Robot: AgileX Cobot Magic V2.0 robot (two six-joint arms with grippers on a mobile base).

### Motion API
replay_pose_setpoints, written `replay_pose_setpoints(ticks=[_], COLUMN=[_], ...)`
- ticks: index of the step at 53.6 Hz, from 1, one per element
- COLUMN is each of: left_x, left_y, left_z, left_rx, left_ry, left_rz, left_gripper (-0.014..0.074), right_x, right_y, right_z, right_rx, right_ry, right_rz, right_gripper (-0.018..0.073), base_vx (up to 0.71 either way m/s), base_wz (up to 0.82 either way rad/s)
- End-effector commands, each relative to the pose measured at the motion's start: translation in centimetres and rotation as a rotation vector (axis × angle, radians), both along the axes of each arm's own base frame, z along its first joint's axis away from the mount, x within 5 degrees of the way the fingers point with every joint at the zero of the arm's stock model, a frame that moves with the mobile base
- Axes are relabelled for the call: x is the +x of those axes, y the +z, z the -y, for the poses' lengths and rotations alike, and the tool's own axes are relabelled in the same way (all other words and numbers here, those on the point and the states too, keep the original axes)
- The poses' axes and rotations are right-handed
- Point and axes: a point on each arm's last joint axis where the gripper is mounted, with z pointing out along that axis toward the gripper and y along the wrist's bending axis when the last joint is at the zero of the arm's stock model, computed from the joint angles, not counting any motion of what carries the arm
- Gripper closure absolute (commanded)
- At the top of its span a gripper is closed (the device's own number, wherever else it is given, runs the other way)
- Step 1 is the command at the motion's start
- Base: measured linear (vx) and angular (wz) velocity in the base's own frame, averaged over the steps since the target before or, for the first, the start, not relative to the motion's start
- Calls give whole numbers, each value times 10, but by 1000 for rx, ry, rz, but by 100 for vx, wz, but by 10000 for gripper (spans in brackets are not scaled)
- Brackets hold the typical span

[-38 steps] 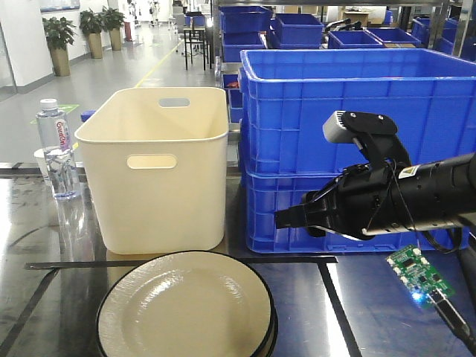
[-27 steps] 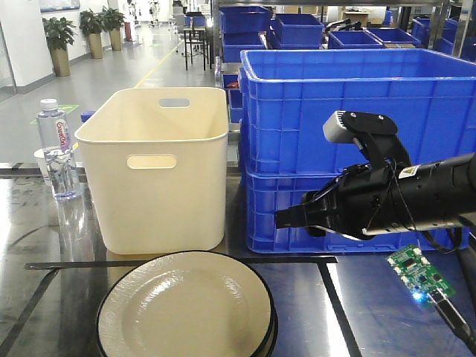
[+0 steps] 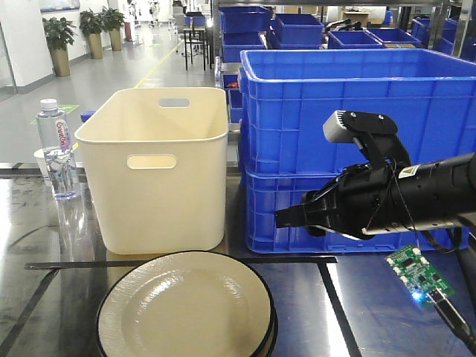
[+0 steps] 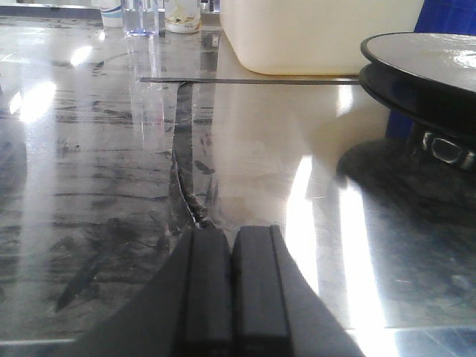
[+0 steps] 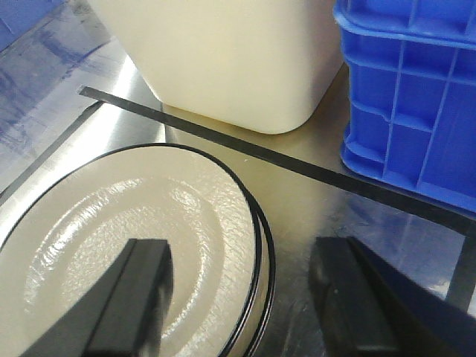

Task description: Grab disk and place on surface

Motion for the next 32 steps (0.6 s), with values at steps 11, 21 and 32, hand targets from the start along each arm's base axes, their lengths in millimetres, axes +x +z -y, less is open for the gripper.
replay_pose_setpoints(ticks=[11, 21, 32], left_x=[2, 2, 2], left_y=[13, 13, 13], left_z=[0, 0, 0], left_rx=[-8, -8, -8], left_ry=[-3, -3, -3], left_rz=[88, 88, 88], left_gripper=[606, 606, 606], right_x=[-43, -88, -149], right_y=[49, 25, -22], right_z=[28, 53, 80], right_rx=[-91, -27, -3], right_ry=[-78, -224, -330], right_rz=[293, 397, 525], right_gripper=[176, 401, 573], base_vx=[0, 0, 0], base_wz=[0, 0, 0])
